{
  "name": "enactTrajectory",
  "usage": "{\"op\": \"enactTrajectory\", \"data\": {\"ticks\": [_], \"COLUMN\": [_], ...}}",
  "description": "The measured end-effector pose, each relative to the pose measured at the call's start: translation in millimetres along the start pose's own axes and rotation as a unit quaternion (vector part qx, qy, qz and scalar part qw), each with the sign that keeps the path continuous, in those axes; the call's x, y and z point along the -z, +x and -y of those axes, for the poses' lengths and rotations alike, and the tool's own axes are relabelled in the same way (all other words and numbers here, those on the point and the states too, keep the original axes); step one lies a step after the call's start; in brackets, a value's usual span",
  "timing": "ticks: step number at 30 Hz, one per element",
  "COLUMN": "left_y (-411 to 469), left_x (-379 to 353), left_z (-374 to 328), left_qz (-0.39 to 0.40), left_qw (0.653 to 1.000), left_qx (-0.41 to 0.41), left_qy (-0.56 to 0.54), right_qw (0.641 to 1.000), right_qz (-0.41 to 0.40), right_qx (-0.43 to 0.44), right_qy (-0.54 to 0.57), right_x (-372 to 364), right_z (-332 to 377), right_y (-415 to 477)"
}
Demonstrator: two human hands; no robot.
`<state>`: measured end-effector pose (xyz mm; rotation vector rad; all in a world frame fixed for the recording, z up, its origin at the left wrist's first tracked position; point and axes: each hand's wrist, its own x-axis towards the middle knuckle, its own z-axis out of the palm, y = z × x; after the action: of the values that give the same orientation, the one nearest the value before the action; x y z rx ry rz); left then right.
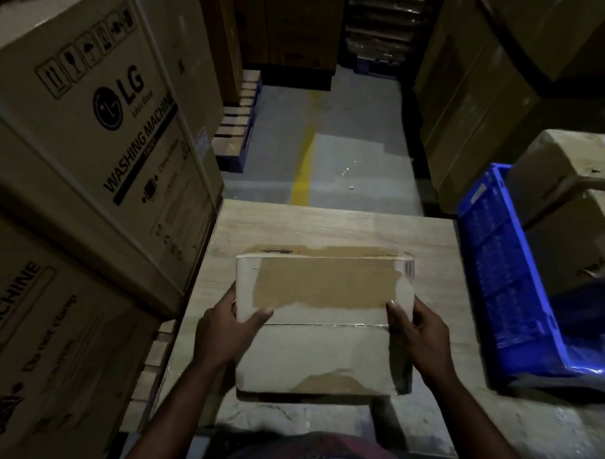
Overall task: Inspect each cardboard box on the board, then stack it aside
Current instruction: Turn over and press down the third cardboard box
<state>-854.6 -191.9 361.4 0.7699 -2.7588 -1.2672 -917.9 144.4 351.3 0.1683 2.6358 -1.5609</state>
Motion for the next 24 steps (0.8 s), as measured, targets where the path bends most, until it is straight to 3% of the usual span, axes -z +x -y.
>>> {"op": "enactTrajectory", "data": {"ticks": [3,11,16,24], "left_y": [2.2,9.1,26.9,64.7], "left_x": [-6.0,-42.8,-50.6,-60.2], "left_z": [6.1,-0.8,-8.9,-15.9], "left_qz": [0.036,-0.017,-0.069,-0.035], "left_qw": [0.999,0.998,0.997,0.999], "left_qx": [-0.016,-0.008,-0.039,-0.006], "left_qy": [-0.026,-0.052,-0.016,0.039], "right_qw": [1.0,0.998,0.997,0.995], "right_qz": [-0.017,-0.045,-0.062,-0.054], "right_qx": [-0.016,-0.028,-0.035,-0.042], "right_qy": [-0.005,-0.019,-0.024,-0.067], "right_x": [0.2,-22.5,-29.7,-37.0], "right_z": [-9.5,-5.6,-3.3,-9.0], "right_y": [-2.4,1.4,21.7,59.4]}}
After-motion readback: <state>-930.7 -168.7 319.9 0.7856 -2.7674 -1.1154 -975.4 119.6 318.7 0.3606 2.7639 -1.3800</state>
